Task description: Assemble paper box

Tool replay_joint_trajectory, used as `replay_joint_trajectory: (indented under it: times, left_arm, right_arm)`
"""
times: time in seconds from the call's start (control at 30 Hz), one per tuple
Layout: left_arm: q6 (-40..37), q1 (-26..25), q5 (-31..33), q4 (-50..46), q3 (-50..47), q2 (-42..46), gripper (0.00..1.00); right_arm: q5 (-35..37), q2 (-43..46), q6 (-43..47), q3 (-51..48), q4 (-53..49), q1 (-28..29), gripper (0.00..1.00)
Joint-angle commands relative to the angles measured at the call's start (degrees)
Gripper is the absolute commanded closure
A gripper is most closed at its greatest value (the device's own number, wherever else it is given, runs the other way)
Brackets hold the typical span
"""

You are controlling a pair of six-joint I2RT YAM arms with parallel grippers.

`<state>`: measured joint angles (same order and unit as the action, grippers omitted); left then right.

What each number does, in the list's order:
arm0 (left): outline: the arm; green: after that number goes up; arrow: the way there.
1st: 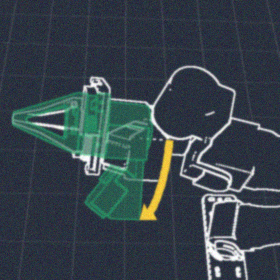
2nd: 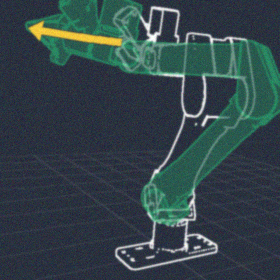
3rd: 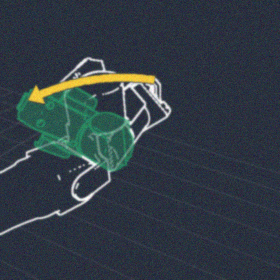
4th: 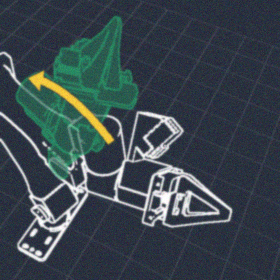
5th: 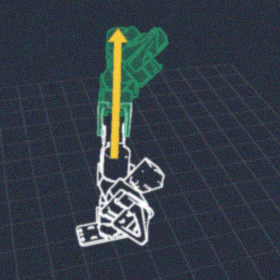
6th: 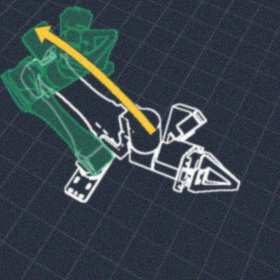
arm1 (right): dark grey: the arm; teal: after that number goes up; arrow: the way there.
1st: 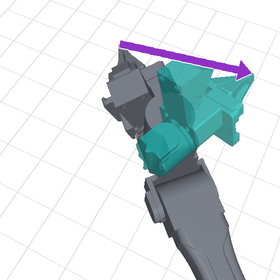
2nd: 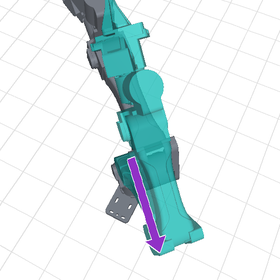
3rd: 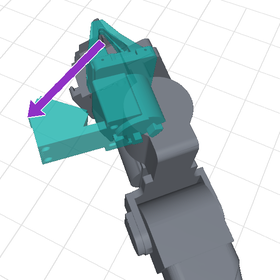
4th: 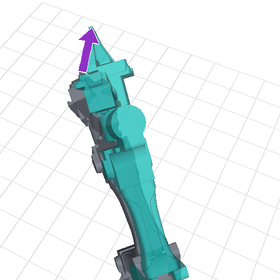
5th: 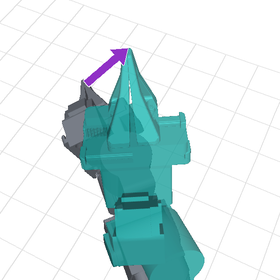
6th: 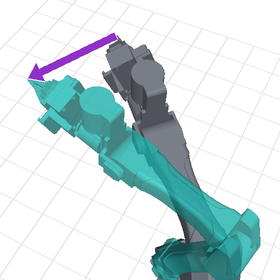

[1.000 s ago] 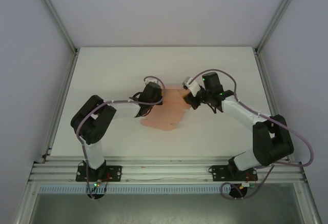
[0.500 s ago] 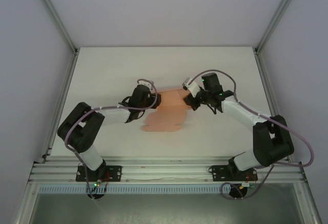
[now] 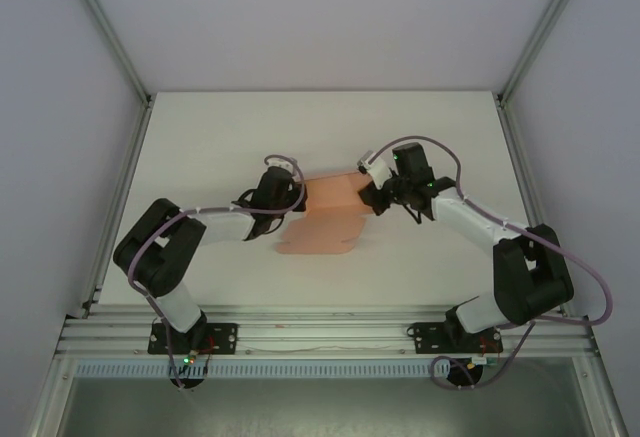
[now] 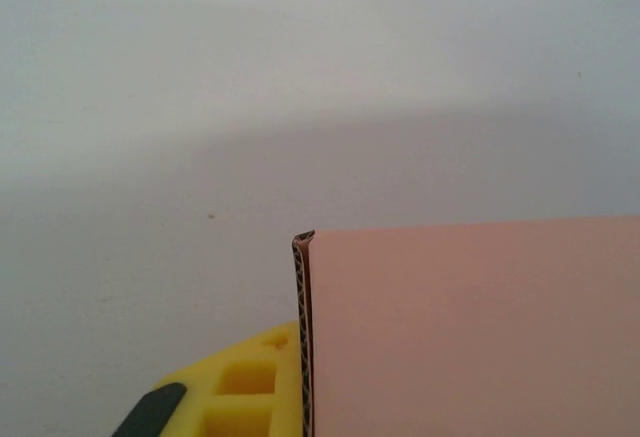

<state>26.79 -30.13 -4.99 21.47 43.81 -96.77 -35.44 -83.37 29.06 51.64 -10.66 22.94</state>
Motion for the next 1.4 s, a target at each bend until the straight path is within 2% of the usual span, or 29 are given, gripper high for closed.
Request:
replay_joint_trajectory:
  times: [0.0,0.03,0.13,0.27,0.33,0.5,0.6,0.73,0.9,1.03,1.37]
  left_arm:
    - [0.86,-1.31,6.41,-1.60,2.07,-0.88,0.96]
    - [1.12,-1.67,7.63,-1.63,2.47,-1.21,0.99]
    - [1.59,-1.86,9.43,-2.12,3.40,-1.58,1.00]
    - [0.94,-1.86,12.97,-3.15,3.62,-0.36,1.00]
    - [0.53,-1.95,14.21,-2.85,3.51,0.06,1.00]
    - [-0.16,-2.12,15.98,-3.80,3.28,0.27,1.00]
    - [-1.06,-2.40,16.06,-2.38,2.39,0.59,1.00]
    - [-1.05,-2.63,15.72,-2.34,2.62,0.29,1.00]
    - [-0.79,-2.83,15.55,-2.64,3.07,0.08,1.00]
    - [-0.70,-2.92,15.82,-3.79,3.70,-0.39,1.00]
    - [2.42,-2.92,16.33,-6.13,5.08,-0.89,1.00]
  right_arm:
    - [2.98,1.36,-3.07,-1.85,-0.50,1.17,0.92]
    - [2.93,1.91,-3.34,-2.23,0.05,1.30,0.88]
    - [4.17,4.85,-6.09,-3.66,2.28,1.27,0.74]
    - [9.12,12.16,-11.53,-7.81,8.10,1.30,0.22]
    - [12.97,16.41,-14.48,-9.95,10.76,1.23,0.00]
    - [27.33,26.88,-20.29,-12.30,13.49,0.68,0.00]
    - [32.41,27.17,-22.24,-9.23,12.32,-0.73,0.00]
    - [31.95,19.93,-23.55,-2.85,8.68,-1.36,0.00]
    - [23.78,11.57,-20.80,0.00,7.55,-1.21,0.00]
    - [21.74,6.02,-19.22,1.84,5.06,-0.47,0.00]
    - [18.63,0.44,-19.90,0.01,8.20,3.39,0.00]
